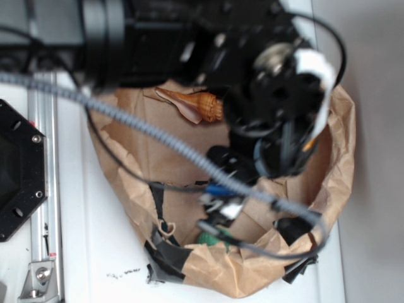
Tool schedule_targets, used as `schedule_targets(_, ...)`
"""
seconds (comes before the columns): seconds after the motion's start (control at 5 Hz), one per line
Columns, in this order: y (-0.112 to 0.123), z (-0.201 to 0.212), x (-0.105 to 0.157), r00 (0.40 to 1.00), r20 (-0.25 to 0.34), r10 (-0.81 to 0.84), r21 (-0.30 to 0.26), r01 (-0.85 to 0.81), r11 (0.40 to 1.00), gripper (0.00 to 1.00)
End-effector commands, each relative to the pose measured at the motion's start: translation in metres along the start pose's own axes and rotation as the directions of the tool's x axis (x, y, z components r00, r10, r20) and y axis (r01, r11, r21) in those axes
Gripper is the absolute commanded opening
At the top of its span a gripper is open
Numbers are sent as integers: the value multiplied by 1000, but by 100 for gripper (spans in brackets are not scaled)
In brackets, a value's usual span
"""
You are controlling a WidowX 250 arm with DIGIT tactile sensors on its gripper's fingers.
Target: Grab the green ball.
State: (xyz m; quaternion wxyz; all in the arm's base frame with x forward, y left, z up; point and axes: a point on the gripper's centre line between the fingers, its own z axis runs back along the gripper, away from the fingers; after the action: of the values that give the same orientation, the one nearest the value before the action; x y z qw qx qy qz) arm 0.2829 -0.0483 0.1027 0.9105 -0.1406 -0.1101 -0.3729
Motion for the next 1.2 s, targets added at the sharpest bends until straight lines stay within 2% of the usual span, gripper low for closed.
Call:
schedule_targets(0.0, -46, -14, 8, 968, -12, -251, 1, 251, 968, 100)
schedule_targets(0.4, -68, -39, 17, 949, 33, -312, -55, 314, 948, 100)
schedule_targets(0.6, -75, -57, 15, 951, 9, -309, -90, 308, 947, 100)
schedule_targets(0.8, -74, -62, 13, 954, -9, -299, -88, 297, 951, 100)
schedule_targets(1.0, -61, -62, 11, 975, -25, -219, -79, 217, 973, 0)
